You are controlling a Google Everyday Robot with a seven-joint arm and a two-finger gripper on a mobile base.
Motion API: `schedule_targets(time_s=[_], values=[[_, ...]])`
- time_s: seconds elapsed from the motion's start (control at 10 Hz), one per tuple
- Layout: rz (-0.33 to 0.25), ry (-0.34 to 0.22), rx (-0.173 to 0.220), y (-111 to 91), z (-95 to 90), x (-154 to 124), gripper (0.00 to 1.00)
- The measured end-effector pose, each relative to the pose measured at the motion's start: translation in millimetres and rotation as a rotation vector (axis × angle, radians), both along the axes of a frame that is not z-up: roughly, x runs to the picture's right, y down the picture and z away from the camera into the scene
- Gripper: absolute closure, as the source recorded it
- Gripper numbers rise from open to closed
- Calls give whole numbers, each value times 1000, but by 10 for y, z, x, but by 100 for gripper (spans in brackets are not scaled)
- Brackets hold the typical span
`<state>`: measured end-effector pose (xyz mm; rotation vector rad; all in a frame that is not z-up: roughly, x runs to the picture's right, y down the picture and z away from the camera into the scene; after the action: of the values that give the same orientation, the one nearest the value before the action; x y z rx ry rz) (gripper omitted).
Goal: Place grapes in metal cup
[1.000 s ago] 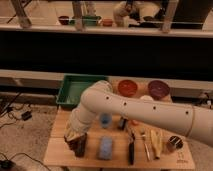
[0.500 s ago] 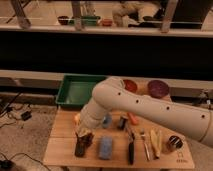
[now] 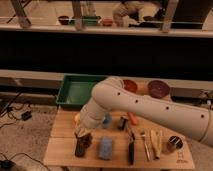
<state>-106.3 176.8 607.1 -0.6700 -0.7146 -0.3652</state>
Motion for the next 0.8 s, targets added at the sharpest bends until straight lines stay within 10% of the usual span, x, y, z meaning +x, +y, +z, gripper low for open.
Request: schedule_targets(time_s=[0.8], values=[[15,22,24,-39,-21,48,100]])
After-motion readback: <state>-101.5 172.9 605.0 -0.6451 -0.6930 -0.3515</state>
